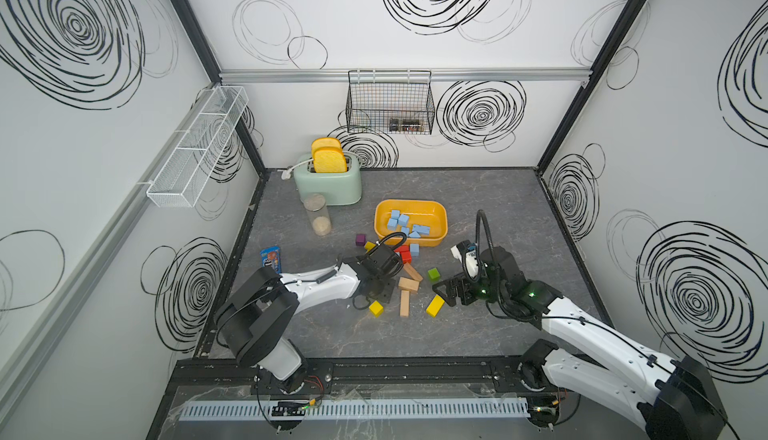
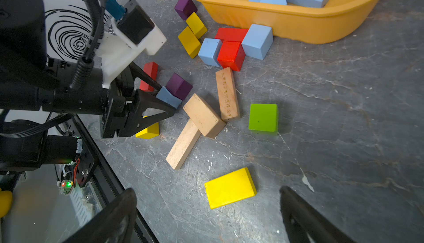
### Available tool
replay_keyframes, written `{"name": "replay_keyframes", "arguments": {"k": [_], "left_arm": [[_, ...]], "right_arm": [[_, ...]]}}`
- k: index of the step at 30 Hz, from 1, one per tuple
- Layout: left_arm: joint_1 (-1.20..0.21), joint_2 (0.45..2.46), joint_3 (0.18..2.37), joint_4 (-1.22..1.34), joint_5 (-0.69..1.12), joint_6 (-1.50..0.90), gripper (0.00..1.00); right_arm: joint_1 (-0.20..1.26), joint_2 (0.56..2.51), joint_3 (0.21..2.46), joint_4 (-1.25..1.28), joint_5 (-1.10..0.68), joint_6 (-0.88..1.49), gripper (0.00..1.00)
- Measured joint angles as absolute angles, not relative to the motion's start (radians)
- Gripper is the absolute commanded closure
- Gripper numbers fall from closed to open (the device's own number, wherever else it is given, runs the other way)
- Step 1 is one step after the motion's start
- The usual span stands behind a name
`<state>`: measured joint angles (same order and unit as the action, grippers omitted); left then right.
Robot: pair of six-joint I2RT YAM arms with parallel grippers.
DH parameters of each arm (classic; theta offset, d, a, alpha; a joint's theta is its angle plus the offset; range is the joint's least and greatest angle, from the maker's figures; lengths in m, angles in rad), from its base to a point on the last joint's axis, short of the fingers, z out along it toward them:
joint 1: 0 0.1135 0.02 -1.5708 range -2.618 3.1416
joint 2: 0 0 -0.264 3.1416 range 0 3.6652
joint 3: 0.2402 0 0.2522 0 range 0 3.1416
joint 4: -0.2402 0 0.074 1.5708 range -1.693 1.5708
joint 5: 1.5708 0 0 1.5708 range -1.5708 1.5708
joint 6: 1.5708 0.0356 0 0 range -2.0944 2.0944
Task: Pick out the blue building blocks
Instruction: Pick up the building block from the center of the board.
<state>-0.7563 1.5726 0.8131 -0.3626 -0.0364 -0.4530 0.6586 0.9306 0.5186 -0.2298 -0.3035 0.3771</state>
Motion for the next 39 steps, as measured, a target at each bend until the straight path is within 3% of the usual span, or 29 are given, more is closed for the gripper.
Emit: {"name": "replay_keyframes", "arguments": {"k": [31, 39], "left_arm": [[-0.749, 1.55, 0.814, -0.364, -0.046, -0.442, 0.77], [-0.748, 1.457, 0.817, -0.389, -0.053, -0.409, 0.95]], "right_arm": [[0.653, 0.915, 0.519, -0.223, -0.288, 0.376, 0.02], [0.651, 0.915, 0.527, -0.224, -0.275, 0.374, 0.02]]}}
